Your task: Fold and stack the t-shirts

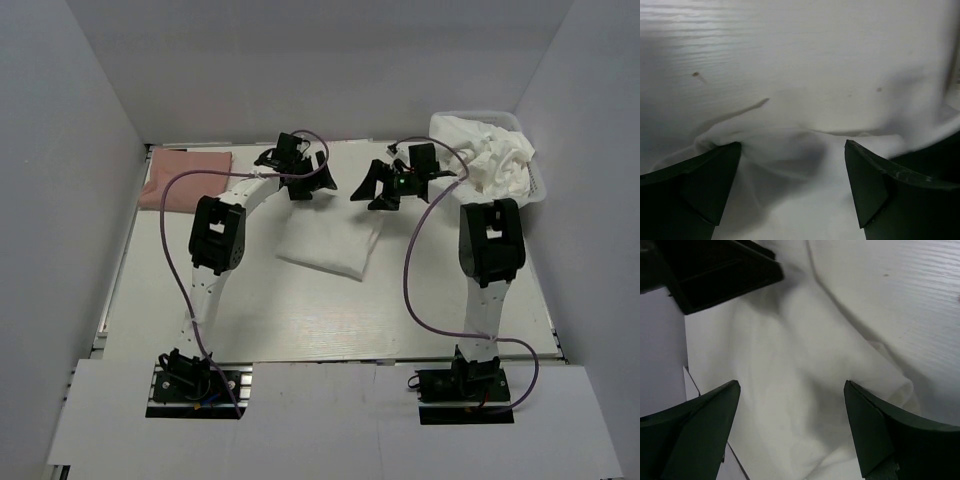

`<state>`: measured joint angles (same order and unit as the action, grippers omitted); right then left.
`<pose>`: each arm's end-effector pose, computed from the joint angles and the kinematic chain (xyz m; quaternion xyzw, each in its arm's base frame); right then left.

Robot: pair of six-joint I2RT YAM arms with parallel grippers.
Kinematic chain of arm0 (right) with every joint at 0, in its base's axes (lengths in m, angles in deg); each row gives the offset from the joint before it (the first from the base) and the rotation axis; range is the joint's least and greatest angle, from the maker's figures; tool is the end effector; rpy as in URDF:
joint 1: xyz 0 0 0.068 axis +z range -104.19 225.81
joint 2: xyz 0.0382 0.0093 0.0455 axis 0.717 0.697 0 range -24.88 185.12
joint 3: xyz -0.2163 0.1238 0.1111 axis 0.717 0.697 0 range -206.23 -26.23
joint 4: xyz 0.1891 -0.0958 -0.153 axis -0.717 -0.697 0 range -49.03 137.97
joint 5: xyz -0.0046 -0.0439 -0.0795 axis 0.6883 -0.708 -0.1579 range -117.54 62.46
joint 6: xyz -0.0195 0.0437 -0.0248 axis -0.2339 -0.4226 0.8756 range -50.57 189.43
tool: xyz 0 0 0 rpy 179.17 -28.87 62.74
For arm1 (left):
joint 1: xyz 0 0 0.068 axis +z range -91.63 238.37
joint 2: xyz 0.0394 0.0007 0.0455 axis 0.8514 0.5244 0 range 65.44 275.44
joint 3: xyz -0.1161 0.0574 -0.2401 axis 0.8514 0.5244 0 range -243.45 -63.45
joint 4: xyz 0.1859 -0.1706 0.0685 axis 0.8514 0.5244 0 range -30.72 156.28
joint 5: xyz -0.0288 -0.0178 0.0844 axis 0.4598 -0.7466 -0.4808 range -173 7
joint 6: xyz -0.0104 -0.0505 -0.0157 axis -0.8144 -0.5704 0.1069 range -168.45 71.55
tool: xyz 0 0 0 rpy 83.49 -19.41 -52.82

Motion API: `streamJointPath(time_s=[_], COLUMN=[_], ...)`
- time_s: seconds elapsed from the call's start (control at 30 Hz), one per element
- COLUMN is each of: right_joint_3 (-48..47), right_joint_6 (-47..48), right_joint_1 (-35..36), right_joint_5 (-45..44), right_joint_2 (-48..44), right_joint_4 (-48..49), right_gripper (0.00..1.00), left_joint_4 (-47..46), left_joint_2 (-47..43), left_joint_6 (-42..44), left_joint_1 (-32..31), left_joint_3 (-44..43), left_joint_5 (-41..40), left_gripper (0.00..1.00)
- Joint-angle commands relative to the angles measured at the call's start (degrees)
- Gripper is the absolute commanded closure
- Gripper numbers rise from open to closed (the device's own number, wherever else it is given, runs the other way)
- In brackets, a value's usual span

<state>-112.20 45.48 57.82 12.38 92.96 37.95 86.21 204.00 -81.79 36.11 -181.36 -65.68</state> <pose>0.4437 0.1177 0.2009 -0.0491 0.8681 0.4148 0.2682 0.4970 -0.2148 0.1783 -0.0348 0.9226 -0.2909 0.2508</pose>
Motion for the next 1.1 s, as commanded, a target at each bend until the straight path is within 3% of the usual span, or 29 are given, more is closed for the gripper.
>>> streamJointPath(time_s=[0.0,0.23,0.37,0.47,0.57,0.77,0.87,1.07], right_joint_3=[-0.8,-0.4,-3.4,-4.2,-2.5,13.7,20.7,28.1], right_joint_6=[-4.1,-5.3,-3.1,0.0,4.9,8.7,8.7,10.8], right_joint_1=[-1.0,-1.9,-2.3,-1.5,-0.8,-0.5,-0.4,-0.5], right_joint_5=[-1.5,-5.5,-3.3,-1.8,-0.4,-5.9,-7.3,-8.2], right_joint_2=[4.8,11.0,12.2,7.9,1.1,-14.0,-20.9,-29.6], right_joint_4=[5.5,6.1,3.4,2.3,2.3,5.2,5.2,1.6], right_gripper=[0.1,0.1,0.1,0.1,0.1,0.1,0.1,0.1], left_joint_4=[2.2,2.3,4.4,5.6,6.2,5.1,6.6,10.9], left_joint_2=[2.7,4.3,4.8,0.5,-5.6,-21.0,-23.2,-17.4], left_joint_6=[-0.8,-0.8,-0.1,3.4,6.1,6.6,8.9,13.3], left_joint_1=[1.3,1.3,1.9,1.9,1.2,0.6,0.6,0.6], left_joint_3=[-1.8,-1.3,-4.0,-5.5,-1.5,14.3,21.3,20.3], left_joint_5=[0.5,-0.7,0.5,1.2,-4.7,-12.7,-14.2,-12.8], left_gripper=[0.0,0.0,0.0,0.0,0.0,0.0,0.0,0.0])
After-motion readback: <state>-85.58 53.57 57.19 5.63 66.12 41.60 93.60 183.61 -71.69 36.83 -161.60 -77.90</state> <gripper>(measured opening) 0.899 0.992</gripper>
